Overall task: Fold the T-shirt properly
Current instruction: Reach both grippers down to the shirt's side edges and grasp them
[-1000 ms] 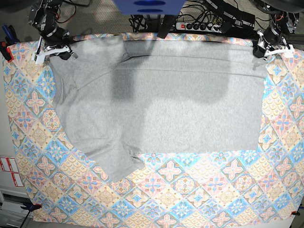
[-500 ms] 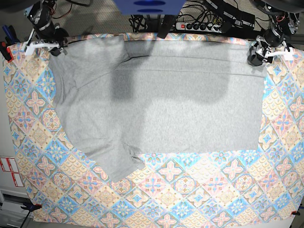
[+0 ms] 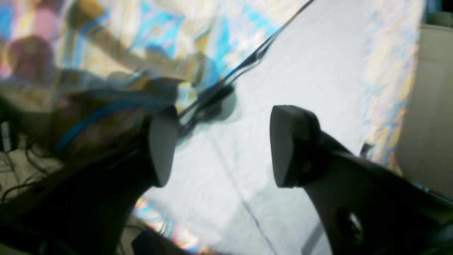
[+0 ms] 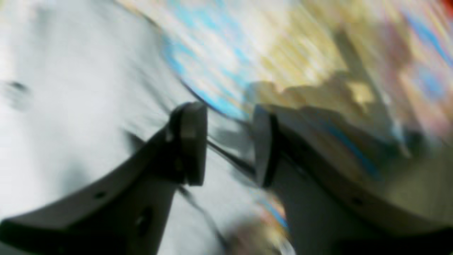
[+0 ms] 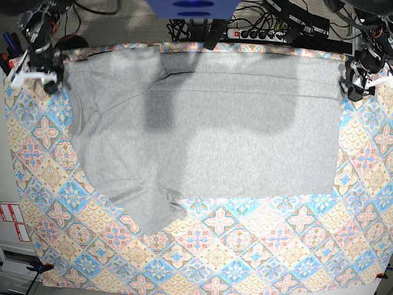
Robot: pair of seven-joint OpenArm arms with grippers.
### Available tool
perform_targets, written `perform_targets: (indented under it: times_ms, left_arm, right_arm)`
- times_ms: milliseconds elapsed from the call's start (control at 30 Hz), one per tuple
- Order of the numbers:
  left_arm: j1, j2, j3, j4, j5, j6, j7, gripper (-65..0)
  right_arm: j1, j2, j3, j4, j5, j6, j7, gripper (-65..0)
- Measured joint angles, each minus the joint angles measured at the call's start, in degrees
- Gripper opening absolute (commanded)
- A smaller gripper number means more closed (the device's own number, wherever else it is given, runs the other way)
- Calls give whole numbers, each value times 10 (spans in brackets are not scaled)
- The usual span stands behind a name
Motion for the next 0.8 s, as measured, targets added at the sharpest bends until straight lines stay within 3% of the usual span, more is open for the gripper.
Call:
perform_targets:
  times_ms: [233,467,533,700,800]
  left_arm:
    - [-92,-25,5,-1,28,1,5,-235]
    - [-242,-22,43,-47,184,-1,5,-235]
    - [-277,-22,47,-57,220,-2,4,-235]
    - [-342,-28,135,-108,304,-1,-12,-235]
    - [-369,-21,180,-146,339,-3,-62,-235]
  right_arm:
    - [54,7,2,2,-5,-4,-29,-429]
    - [133,10,-37,-2,-9,-5,-110,-430]
    - [141,10,-69,-2,-6,-3,-112,-431]
    - [153,10,-123,-4,-11,-5,-114,-431]
    - [159,12,-154,-5,-38,-3,-110,-431]
